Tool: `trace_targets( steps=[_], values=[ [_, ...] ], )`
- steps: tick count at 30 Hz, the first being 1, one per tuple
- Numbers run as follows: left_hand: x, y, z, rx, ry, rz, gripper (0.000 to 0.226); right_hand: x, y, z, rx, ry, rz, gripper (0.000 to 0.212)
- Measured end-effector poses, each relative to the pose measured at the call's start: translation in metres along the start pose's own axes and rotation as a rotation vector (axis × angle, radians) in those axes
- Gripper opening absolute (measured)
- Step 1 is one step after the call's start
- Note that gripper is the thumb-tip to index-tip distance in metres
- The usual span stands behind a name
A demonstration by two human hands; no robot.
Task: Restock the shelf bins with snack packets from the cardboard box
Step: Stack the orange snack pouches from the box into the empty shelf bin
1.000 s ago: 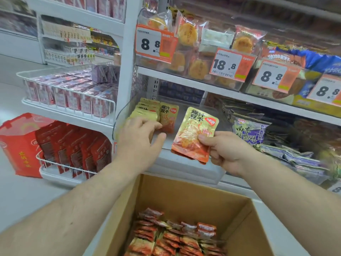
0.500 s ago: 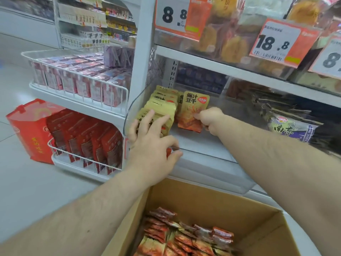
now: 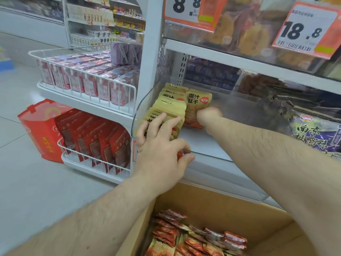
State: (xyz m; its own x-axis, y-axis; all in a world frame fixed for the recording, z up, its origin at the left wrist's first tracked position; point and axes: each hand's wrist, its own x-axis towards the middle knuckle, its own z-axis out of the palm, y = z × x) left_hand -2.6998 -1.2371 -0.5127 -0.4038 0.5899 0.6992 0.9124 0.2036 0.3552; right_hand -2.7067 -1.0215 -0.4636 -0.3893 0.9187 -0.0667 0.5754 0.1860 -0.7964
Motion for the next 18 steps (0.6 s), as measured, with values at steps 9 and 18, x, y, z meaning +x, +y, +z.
trace_targets(
  steps=[9,18],
  values=[
    [0.0002,0.0005,-0.0012,0.012,-0.011,-0.004,0.013,0.0065,0.0062,0.0093,-0.109,-0.081,-0.076,0.021],
    [0.0006,-0.0002,-0.0007,0.022,-0.025,-0.02,0.014,0.0026,0.0026,0.0021,-0.075,-0.144,-0.015,0.022]
  ],
)
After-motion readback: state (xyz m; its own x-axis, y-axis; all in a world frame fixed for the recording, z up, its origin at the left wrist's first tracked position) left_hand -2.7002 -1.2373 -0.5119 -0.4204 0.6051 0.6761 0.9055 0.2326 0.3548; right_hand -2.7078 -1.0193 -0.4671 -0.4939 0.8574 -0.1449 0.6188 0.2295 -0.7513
